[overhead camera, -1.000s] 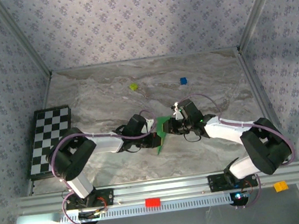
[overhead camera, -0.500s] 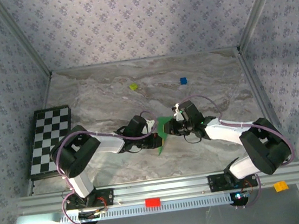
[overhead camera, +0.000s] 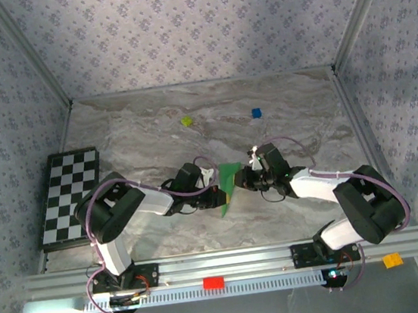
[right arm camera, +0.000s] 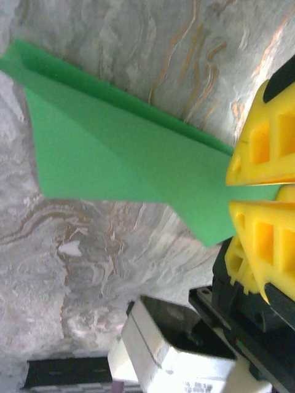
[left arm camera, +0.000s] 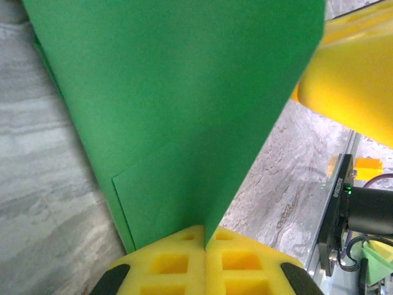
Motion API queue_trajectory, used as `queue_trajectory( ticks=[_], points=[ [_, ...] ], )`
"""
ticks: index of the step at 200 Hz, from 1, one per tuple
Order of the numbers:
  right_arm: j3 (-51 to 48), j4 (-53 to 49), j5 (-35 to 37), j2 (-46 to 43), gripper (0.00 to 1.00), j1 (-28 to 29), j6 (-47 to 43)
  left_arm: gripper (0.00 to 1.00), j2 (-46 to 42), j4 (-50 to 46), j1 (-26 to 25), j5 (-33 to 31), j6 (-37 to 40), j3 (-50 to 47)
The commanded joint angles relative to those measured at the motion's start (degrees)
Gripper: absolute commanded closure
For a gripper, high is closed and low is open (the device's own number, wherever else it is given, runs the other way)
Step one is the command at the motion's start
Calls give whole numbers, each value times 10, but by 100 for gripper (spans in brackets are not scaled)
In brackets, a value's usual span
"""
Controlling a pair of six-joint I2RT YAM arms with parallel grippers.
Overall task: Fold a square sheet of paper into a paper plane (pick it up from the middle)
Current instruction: Fold the wing for the fifth time at the center of the table.
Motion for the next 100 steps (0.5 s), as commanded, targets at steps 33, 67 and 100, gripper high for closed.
queue_trajectory(
  ticks=[33, 67, 100],
  points=[
    [19, 20, -43, 22, 85, -5, -11, 100, 36, 80, 12, 43, -41, -5],
    [28, 24, -52, 37, 85, -9, -13, 100, 47, 112, 16, 43, -63, -15],
    [31, 36, -67, 53, 85, -17, -15, 100, 57, 136, 20, 50, -81, -22]
  ],
)
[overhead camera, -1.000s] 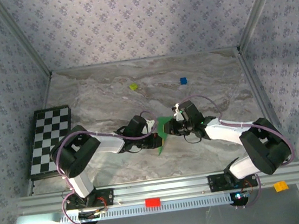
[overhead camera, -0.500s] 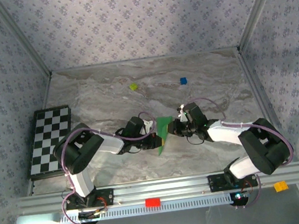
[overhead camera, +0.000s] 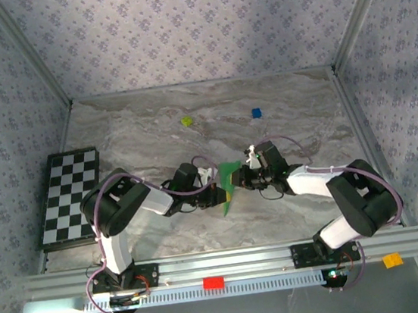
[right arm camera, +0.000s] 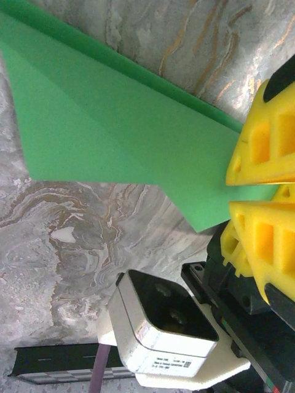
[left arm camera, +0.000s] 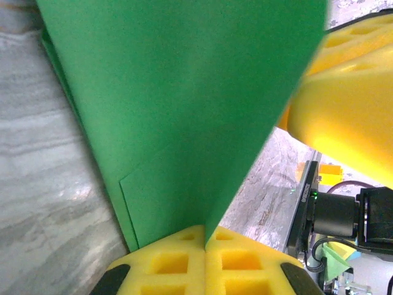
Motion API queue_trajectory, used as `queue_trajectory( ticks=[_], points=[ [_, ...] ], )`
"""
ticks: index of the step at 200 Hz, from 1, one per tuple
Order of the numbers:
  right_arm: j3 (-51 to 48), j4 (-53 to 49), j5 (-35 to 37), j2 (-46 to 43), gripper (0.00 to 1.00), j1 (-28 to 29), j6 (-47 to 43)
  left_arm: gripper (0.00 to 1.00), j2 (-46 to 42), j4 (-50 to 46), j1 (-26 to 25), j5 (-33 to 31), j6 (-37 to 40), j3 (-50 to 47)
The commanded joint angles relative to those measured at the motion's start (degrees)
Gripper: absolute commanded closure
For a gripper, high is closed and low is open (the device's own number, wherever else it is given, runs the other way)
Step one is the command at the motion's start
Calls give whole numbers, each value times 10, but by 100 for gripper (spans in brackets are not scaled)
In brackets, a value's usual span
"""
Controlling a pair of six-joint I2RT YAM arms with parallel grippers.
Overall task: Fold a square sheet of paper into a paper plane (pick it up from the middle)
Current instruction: Fold the wing for the fifth time at the center of the table.
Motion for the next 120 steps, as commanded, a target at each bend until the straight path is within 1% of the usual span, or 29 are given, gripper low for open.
queue_trajectory(
  ticks=[1, 78, 120],
  points=[
    [15, 16, -23, 14, 85, -6, -10, 100, 19, 40, 1, 0, -14, -9],
    [39, 35, -60, 60, 84, -12, -15, 100, 31, 75, 13, 1, -45, -31],
    [42, 40, -60, 73, 84, -13, -16, 100, 40, 85, 16, -1, -59, -38]
  ],
)
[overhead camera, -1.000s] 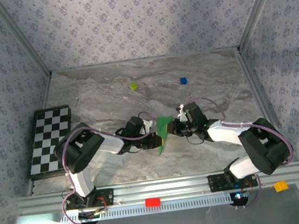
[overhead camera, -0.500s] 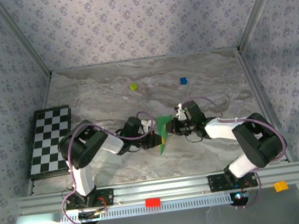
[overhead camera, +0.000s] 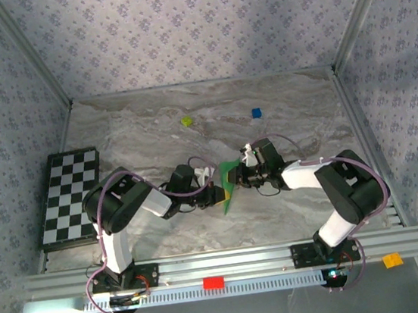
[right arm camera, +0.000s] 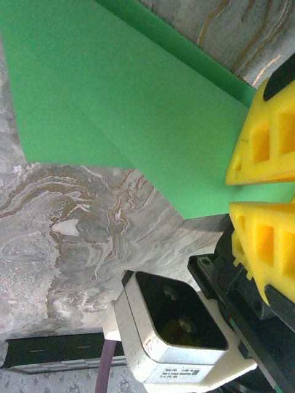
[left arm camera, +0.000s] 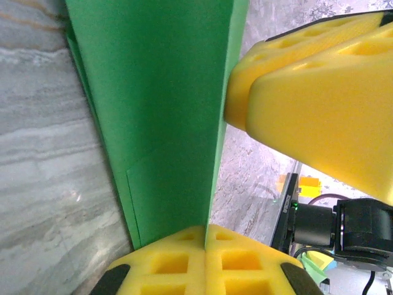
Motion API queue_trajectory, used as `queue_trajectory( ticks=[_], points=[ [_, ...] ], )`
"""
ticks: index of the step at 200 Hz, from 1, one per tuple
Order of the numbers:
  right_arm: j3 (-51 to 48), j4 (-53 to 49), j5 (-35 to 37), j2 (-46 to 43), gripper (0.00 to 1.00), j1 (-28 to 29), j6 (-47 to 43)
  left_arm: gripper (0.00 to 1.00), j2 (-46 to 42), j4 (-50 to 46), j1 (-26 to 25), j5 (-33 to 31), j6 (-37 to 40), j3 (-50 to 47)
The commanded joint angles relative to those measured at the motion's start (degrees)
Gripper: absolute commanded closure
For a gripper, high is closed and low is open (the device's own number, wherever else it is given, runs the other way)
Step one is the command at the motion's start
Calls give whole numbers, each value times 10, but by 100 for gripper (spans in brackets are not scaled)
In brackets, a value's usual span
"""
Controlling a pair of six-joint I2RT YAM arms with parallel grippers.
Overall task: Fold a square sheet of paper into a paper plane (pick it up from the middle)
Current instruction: Fold the wing for the fifth time at the center of the table.
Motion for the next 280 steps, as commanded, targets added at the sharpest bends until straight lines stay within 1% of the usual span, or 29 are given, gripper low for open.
queue_trajectory(
  ticks=[1, 49, 119, 220, 280],
  points=[
    [15, 8, -13, 10, 84, -5, -14, 100, 27, 3, 5, -4, -5, -14],
    [15, 13, -15, 19, 84, -11, -15, 100, 43, 19, 7, 0, -22, -14],
    [23, 4, -12, 24, 84, -12, -19, 100, 48, -55, 9, -9, -14, 2],
    [35, 10, -12, 55, 83, -14, -17, 100, 55, -74, 16, -27, -30, -5],
    [39, 6, -7, 91, 83, -13, -13, 100, 56, -97, 17, -37, -27, -5]
  ],
)
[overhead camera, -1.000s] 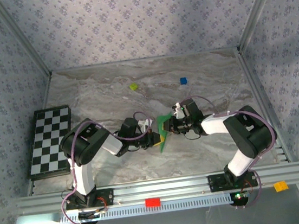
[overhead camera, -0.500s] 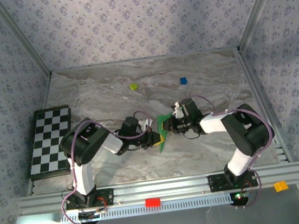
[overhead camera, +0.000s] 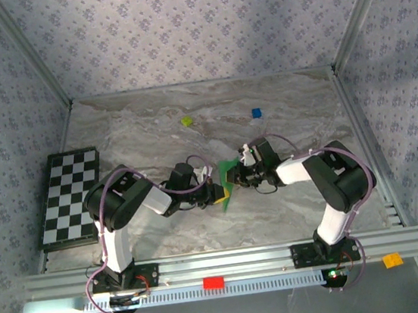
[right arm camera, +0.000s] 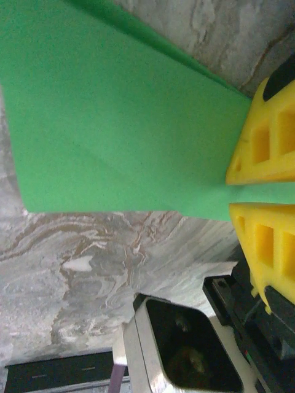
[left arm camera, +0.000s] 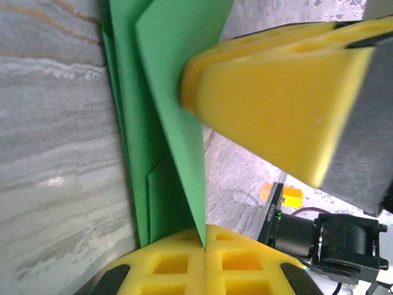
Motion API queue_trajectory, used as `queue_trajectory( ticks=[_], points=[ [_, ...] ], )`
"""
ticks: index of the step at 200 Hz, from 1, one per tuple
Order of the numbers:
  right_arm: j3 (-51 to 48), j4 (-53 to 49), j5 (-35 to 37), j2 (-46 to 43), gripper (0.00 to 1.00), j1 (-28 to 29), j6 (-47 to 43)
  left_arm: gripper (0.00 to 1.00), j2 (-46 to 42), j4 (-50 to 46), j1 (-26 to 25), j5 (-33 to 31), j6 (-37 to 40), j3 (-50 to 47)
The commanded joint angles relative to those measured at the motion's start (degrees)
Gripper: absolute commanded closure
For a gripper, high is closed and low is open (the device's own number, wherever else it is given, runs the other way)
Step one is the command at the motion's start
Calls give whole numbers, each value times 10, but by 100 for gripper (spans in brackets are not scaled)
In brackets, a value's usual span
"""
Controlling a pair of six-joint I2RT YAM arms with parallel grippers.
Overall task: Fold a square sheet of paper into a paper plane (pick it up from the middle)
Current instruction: Fold the wing for the fifth time at the center of the table.
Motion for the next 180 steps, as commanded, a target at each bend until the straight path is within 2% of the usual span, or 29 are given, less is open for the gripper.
queue_trajectory(
  ticks=[1, 35, 81, 106, 180],
  points=[
    [9, -5, 2, 17, 83, -3, -4, 100, 39, -93, 4, -52, 30, -18],
    [14, -34, 16, 27, 83, -4, -4, 100, 37, -116, 5, -60, 35, -16],
    [17, -59, 33, 24, 83, 3, -2, 88, 6, -165, 2, -65, 57, -10],
    [17, -77, 52, 14, 83, 11, -3, 85, -11, -199, -6, -63, 73, 0],
    [3, -78, 61, 4, 84, 20, 5, 84, -49, -246, -18, -84, 98, 4]
  ],
)
